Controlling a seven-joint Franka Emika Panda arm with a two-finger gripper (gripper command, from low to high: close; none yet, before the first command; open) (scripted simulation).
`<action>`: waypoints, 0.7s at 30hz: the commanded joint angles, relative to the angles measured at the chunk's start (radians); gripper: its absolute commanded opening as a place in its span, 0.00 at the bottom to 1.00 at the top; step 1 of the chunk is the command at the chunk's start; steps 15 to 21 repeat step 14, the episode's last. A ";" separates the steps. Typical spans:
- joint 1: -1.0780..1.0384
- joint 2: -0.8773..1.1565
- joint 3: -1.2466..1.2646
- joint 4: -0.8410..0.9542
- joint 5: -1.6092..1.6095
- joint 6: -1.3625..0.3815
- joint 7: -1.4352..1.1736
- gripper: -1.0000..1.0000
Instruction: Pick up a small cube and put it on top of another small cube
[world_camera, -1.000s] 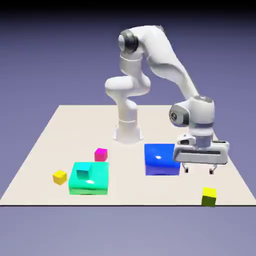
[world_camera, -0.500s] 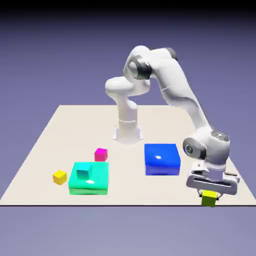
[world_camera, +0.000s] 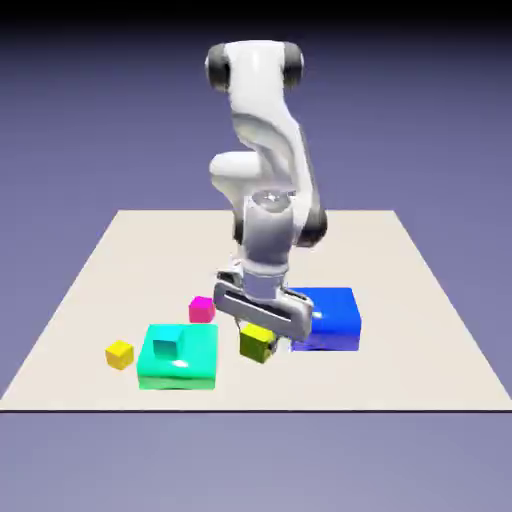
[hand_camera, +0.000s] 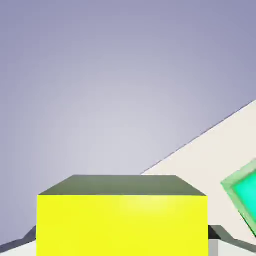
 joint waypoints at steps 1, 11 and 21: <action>-0.024 -0.034 -0.016 -0.028 0.013 -0.004 -0.033 0.00; -0.165 -0.006 -0.079 -0.162 0.068 0.169 -0.161 0.00; -0.165 -0.042 -0.079 -0.155 0.069 0.127 -0.161 1.00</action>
